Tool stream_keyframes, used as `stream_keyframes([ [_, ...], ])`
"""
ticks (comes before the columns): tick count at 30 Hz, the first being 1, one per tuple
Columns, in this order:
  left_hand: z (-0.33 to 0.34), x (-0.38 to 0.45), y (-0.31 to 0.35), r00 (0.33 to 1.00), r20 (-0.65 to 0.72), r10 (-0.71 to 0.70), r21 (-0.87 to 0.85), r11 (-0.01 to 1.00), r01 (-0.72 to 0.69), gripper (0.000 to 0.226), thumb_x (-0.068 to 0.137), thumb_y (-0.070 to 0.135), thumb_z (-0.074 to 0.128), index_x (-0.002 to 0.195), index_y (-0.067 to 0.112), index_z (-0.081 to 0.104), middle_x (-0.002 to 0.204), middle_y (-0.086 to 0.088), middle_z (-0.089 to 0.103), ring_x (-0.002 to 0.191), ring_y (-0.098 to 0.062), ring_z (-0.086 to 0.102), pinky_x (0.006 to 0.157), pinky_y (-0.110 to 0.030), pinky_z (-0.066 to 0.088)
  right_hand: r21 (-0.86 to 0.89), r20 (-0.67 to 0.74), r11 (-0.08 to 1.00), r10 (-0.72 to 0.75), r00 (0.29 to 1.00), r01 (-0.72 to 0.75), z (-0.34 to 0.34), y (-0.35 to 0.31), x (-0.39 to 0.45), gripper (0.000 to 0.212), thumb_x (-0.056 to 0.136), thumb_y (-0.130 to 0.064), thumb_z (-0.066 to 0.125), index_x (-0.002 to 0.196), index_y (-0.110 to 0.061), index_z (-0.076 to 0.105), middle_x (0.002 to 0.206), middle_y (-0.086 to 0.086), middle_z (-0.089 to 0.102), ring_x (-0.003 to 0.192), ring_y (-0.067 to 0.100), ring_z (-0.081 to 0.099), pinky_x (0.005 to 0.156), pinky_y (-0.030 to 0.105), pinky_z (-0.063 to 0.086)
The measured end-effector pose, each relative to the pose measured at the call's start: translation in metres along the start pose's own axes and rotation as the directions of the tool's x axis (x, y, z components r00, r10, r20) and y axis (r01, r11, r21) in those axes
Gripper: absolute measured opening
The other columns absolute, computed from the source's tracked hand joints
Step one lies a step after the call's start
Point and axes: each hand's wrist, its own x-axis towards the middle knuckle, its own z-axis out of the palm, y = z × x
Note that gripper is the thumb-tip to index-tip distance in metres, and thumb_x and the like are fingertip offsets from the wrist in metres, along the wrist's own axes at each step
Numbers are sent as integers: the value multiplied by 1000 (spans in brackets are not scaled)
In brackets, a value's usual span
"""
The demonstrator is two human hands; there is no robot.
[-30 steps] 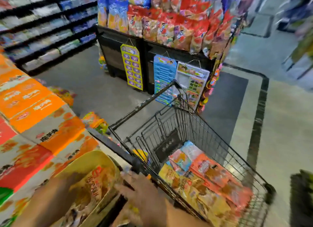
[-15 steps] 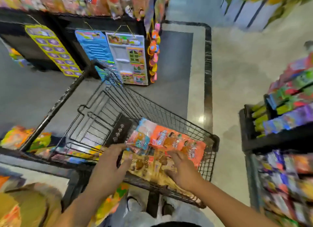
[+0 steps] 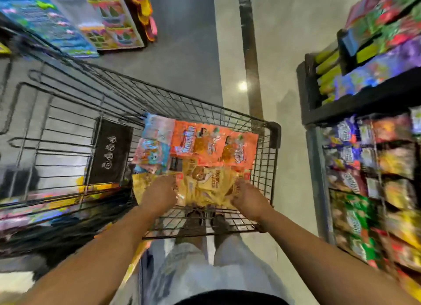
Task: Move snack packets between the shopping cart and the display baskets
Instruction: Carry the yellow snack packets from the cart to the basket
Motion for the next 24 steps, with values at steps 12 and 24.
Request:
stream_keyframes([
  [12, 30, 124, -56, 985, 173, 12, 133, 990, -35, 61, 85, 10, 66, 143, 18, 50, 145, -11, 53, 132, -33, 51, 102, -44, 48, 179, 92, 968, 162, 982, -176, 84, -24, 110, 61, 92, -27, 79, 144, -9, 55, 131, 12, 65, 114, 30, 65, 90, 35, 53],
  [24, 52, 150, -69, 974, 186, 129, 398, 896, -195, 34, 84, 0, 60, 113, 15, 69, 109, -13, 64, 105, -36, 63, 86, -47, 59, 155, 23, 971, 180, 983, -182, 138, -61, 174, 28, 92, -26, 76, 113, -8, 71, 101, 13, 73, 90, 33, 69, 70, 36, 55],
])
